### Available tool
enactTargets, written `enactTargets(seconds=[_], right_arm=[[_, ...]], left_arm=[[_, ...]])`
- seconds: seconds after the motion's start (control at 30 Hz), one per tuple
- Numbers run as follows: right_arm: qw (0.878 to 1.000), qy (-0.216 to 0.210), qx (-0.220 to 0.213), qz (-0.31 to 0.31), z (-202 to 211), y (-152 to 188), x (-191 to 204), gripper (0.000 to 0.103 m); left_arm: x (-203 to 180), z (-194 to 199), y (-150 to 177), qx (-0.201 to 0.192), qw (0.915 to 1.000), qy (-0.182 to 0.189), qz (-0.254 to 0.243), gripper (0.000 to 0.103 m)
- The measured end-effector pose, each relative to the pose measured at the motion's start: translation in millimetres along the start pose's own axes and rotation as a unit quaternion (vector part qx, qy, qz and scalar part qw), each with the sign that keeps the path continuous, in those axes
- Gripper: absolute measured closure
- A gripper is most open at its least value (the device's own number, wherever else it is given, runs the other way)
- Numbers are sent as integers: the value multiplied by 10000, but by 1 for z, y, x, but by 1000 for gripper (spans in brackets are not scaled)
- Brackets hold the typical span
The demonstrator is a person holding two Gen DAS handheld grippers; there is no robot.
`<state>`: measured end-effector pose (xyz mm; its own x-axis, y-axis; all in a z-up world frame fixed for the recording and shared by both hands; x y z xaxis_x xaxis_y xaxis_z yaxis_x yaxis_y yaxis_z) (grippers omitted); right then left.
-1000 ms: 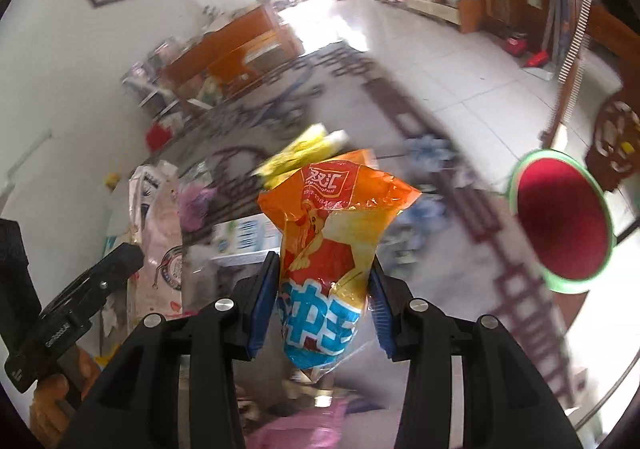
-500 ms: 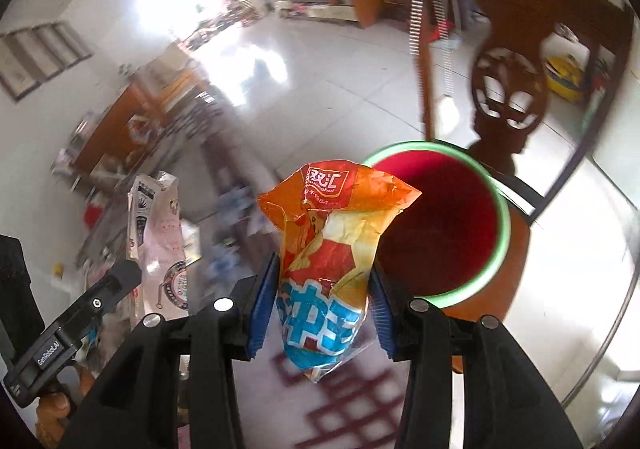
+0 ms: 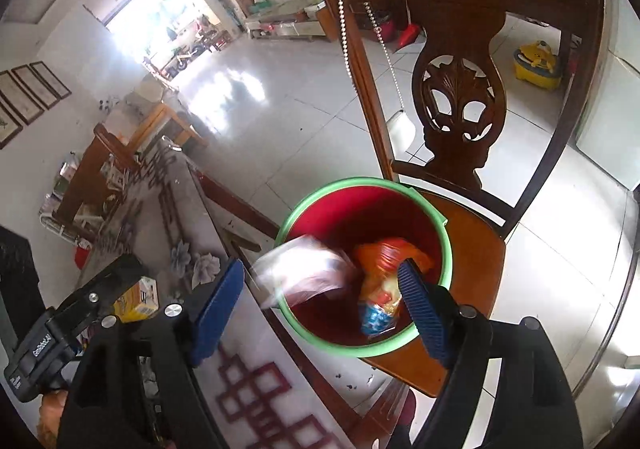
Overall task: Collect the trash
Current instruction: 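Drop the Pocky bag from the left tool into the red bin while the right tool drops the orange bag, then move both open tools back over the trash on the table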
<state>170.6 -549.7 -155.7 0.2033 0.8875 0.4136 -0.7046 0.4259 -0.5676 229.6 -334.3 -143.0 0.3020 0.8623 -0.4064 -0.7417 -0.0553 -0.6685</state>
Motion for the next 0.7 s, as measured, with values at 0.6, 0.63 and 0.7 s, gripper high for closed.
enactTargets(seconds=[0.6, 0.63, 0.7], right_arm=[[9979, -379, 407, 338, -14, 43, 83, 25], [9971, -438, 445, 436, -15, 49, 98, 25], [9956, -532, 492, 593, -15, 58, 120, 25]], left_arm=[[78, 116, 48, -360, 9938, -924, 498, 19], [87, 127, 49, -431, 9925, -1016, 517, 19], [105, 146, 50, -557, 9899, -1168, 586, 19]])
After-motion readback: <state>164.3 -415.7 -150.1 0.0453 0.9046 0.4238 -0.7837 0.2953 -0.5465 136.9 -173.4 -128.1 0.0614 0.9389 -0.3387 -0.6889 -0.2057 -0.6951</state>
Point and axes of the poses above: each gripper's, at about its wrist camera, not at the fingertips, and z roughly against the way its jaws point, x to its left, y to its underside, the point moved 6 cm from there along -z, roughly the way its jaws point, and after that the axes turned 8 degrees about -x, right-handed, at the moved point
